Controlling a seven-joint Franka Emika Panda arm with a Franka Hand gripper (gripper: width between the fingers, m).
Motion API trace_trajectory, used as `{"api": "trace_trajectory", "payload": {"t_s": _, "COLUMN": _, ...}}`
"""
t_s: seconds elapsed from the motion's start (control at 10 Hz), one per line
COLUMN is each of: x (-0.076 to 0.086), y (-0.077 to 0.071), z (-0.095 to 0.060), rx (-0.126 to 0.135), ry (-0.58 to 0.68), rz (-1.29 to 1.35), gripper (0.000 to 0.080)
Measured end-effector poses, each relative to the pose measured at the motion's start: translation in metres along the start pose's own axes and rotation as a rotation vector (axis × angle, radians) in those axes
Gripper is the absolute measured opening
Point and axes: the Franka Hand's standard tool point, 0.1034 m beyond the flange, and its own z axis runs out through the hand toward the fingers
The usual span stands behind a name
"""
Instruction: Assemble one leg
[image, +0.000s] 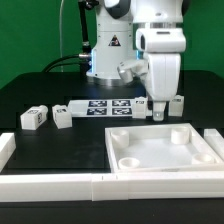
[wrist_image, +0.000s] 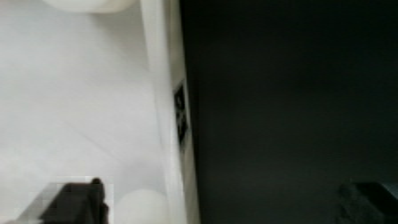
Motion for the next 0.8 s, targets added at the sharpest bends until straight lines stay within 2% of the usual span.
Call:
{"api": "trace_trajectory", "payload": {"t_s": 0.1, "x": -0.0016, "y": -0.0032, "z": -0.0052, "rx": -0.004, "ry": -0.001, "rz": 0.012, "gripper": 0.0649}}
{"api": "trace_trajectory", "payload": {"t_s": 0.4, "x": -0.0008, "y": -0.004, "z": -0.0006, "rx": 0.006, "ry": 0.002, "rz": 0.11, "gripper": 0.0649}}
{"api": "trace_trajectory", "payload": {"t_s": 0.6, "x": -0.0003, "y": -0.0038, "z": -0.0003, "rx": 0.011, "ry": 0.008, "rz": 0.335, "gripper": 0.0649}}
{"api": "trace_trajectory", "payload": {"t_s": 0.8, "x": -0.007, "y": -0.0089, "z": -0.0011, "rx": 0.011, "ry": 0.03, "rz": 0.613, "gripper": 0.0649}}
